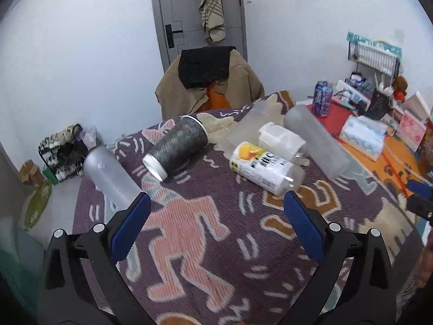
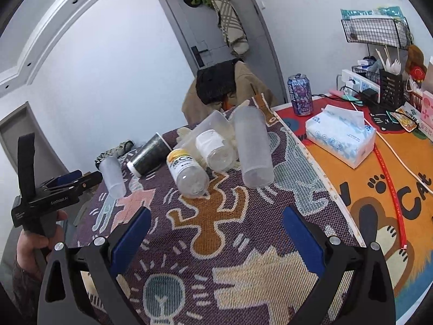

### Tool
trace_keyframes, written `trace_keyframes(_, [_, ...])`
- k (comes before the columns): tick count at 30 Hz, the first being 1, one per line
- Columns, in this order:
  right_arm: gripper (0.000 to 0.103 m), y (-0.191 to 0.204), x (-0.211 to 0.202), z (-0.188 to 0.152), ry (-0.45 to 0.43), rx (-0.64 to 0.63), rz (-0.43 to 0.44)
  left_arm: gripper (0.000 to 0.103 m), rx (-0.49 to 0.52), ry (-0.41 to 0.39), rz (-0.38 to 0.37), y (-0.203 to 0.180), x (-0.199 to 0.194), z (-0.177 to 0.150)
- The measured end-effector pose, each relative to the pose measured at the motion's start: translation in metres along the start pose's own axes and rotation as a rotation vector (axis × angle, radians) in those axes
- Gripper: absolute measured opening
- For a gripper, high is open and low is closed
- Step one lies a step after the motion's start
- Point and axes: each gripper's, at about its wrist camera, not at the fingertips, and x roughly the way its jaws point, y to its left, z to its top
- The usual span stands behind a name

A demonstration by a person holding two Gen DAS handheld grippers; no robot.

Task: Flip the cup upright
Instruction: 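Move the left tool toward the black paper cup lying on its side, then close the left gripper around the black paper cup's body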

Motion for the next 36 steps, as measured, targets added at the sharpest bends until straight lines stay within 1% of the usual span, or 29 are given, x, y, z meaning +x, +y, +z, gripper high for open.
trace_keyframes(1, [0.095, 0.000, 0.003, 0.002, 0.004, 0.004, -0.003, 0.097, 0.014, 0.019, 0.009, 0.003, 0.007, 0.003])
trace_keyframes(5, [0.095, 0.000, 0.017, 0.010, 0.016, 0.009, -0.021, 0.097, 0.053, 0.045, 0.038, 0.018, 0.033, 0.020])
trace_keyframes(9, [0.095, -0.004, 0.036, 0.015, 0.046, 0.031, -0.042, 0.097, 0.150, 0.075, 0.069, 0.030, 0.062, 0.034])
trace_keyframes(11, [0.095, -0.007, 0.047, 0.017, 0.058, 0.048, -0.063, 0.097, 0.205, 0.104, 0.075, 0.034, 0.078, 0.038])
trace_keyframes(13, [0.095, -0.010, 0.057, 0.019, 0.058, 0.067, -0.084, 0.097, 0.258, 0.138, 0.103, 0.039, 0.097, 0.042])
trace_keyframes(15, [0.095, -0.012, 0.064, 0.020, 0.057, 0.087, -0.100, 0.097, 0.279, 0.172, 0.092, 0.044, 0.113, 0.045])
trace_keyframes(17, [0.095, -0.016, 0.073, 0.021, 0.058, 0.114, -0.113, 0.097, 0.306, 0.200, 0.101, 0.048, 0.132, 0.046])
trace_keyframes(18, [0.095, -0.018, 0.077, 0.021, 0.059, 0.124, -0.119, 0.097, 0.314, 0.214, 0.096, 0.051, 0.140, 0.047])
trace_keyframes(19, [0.095, -0.019, 0.080, 0.021, 0.061, 0.130, -0.123, 0.097, 0.295, 0.242, 0.073, 0.057, 0.151, 0.048])
trace_keyframes(23, [0.095, -0.023, 0.087, 0.024, 0.060, 0.144, -0.146, 0.097, 0.301, 0.265, 0.086, 0.065, 0.173, 0.054])
trace_keyframes(27, [0.095, -0.027, 0.090, 0.025, 0.055, 0.156, -0.158, 0.097, 0.315, 0.313, 0.072, 0.067, 0.198, 0.053])
trace_keyframes(29, [0.095, -0.028, 0.091, 0.024, 0.054, 0.161, -0.160, 0.096, 0.314, 0.338, 0.052, 0.068, 0.213, 0.056])
trace_keyframes(30, [0.095, -0.029, 0.092, 0.023, 0.055, 0.163, -0.161, 0.096, 0.313, 0.350, 0.059, 0.070, 0.221, 0.057])
trace_keyframes(32, [0.095, -0.031, 0.095, 0.020, 0.069, 0.177, -0.154, 0.090, 0.309, 0.368, 0.077, 0.074, 0.232, 0.058])
trace_keyframes(35, [0.095, -0.030, 0.096, 0.018, 0.073, 0.172, -0.150, 0.081, 0.302, 0.419, 0.059, 0.075, 0.245, 0.057])
trace_keyframes(36, [0.095, -0.030, 0.095, 0.017, 0.072, 0.172, -0.149, 0.080, 0.328, 0.437, 0.083, 0.072, 0.250, 0.054])
